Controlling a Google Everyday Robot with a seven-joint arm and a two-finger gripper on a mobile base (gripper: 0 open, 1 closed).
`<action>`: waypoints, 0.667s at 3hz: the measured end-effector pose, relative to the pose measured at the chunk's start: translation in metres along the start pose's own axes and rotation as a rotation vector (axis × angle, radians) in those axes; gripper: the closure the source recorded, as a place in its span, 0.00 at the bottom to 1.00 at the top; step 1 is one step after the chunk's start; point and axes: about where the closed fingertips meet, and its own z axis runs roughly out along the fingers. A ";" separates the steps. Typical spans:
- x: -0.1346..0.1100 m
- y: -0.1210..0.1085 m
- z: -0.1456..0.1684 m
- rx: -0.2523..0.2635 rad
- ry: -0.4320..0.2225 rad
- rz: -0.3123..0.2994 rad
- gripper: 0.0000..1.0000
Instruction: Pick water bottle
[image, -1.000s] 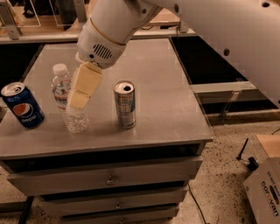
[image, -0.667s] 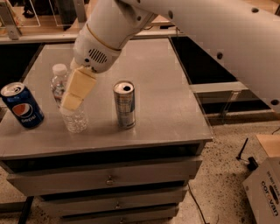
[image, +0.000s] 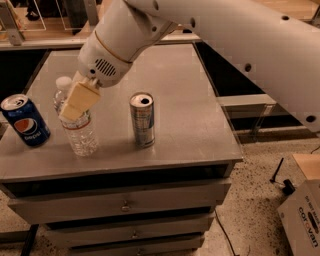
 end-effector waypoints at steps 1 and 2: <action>-0.005 0.004 0.004 -0.021 -0.023 0.005 0.41; -0.008 0.005 0.004 -0.024 -0.029 0.006 0.45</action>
Offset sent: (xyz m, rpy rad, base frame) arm -0.0036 0.0079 0.0055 0.0399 0.0334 0.0046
